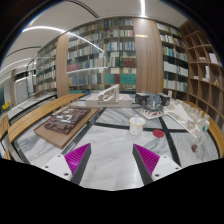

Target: Pour water

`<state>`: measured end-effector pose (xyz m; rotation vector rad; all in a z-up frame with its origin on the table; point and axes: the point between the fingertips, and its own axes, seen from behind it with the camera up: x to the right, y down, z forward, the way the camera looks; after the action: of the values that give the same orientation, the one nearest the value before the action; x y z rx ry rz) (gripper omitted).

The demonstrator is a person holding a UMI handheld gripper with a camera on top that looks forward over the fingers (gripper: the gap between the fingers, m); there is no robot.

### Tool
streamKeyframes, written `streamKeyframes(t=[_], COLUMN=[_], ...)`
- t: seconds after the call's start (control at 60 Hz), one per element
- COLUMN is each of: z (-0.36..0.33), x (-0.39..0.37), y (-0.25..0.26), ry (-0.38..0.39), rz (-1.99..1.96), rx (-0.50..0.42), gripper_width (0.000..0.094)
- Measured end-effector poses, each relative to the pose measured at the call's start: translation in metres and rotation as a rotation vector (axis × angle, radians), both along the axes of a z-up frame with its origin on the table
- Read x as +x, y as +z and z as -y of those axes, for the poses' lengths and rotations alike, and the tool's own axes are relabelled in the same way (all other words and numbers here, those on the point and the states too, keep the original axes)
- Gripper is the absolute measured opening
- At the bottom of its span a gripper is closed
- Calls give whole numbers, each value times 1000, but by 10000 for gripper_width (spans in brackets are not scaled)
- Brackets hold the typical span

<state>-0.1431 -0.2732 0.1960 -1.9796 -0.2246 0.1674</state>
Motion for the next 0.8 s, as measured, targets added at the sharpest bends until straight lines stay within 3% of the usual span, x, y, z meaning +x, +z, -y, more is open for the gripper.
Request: streamKeyframes(t=[0.2, 0.383, 0.583, 0.8], z=[-10, -7, -49, -117], x=[125, 250, 399, 499], y=[-64, -110, -127, -123], ry=[-91, -255, -414, -502], rz=[40, 81, 138, 113], rx=[-57, -119, -60, 29], gripper_width=[859, 859, 856, 857])
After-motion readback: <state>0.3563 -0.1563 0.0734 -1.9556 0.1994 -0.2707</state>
